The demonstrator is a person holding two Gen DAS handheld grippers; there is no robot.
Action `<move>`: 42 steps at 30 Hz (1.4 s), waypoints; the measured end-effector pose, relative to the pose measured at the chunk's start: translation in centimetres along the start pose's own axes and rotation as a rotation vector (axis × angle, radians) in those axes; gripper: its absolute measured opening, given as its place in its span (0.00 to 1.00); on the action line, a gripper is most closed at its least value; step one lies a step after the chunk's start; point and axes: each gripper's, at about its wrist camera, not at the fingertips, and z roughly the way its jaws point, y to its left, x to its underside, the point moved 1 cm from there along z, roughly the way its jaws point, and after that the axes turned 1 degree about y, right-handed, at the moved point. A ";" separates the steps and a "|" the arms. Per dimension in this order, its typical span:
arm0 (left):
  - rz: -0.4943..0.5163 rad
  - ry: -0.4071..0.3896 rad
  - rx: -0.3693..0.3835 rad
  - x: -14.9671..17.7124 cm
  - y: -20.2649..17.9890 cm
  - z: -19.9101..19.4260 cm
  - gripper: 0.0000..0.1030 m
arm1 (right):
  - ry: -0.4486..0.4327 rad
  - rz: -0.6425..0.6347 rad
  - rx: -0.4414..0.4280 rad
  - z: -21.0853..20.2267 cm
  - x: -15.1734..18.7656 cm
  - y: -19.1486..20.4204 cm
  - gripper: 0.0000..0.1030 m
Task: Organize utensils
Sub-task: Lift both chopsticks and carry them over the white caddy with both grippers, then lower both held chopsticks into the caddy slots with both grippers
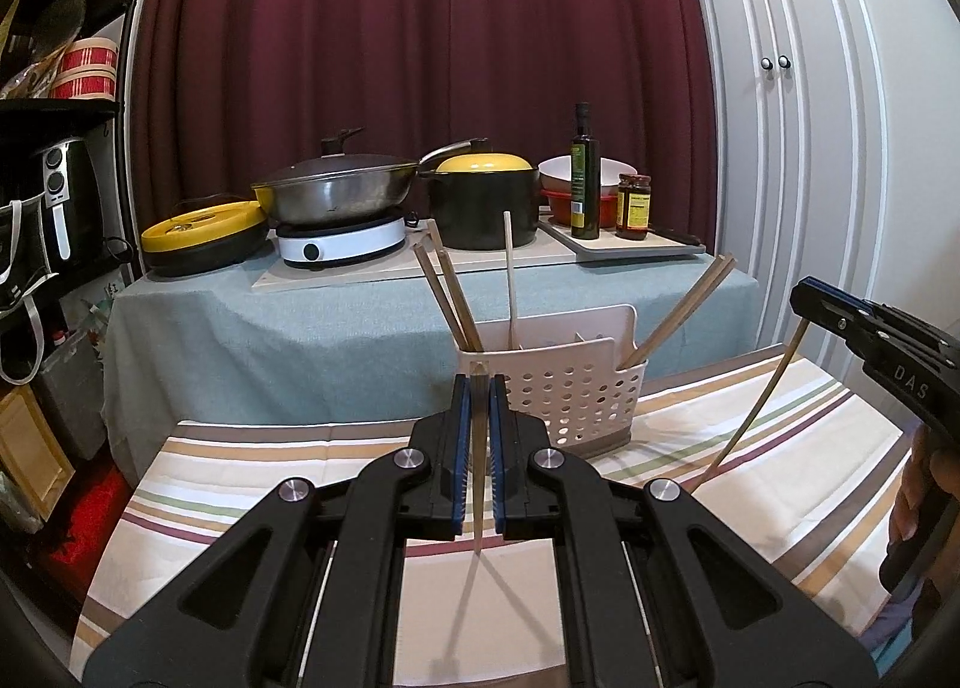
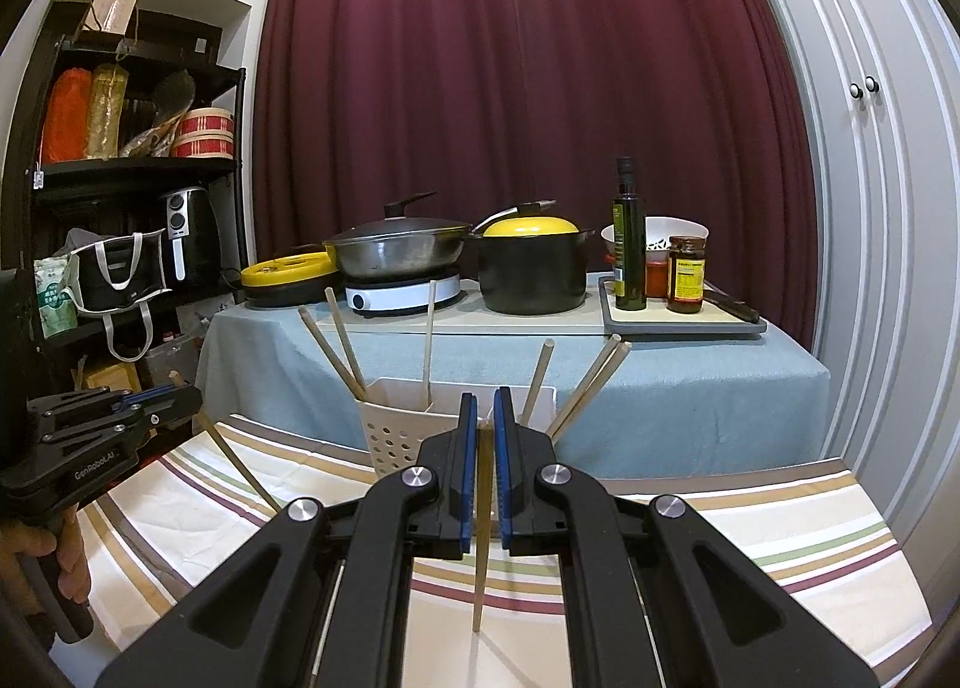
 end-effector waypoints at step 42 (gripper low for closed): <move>0.038 -0.289 0.028 -13.5 -2.1 -4.5 0.06 | -0.246 -0.117 -0.043 -2.5 -12.9 1.6 0.06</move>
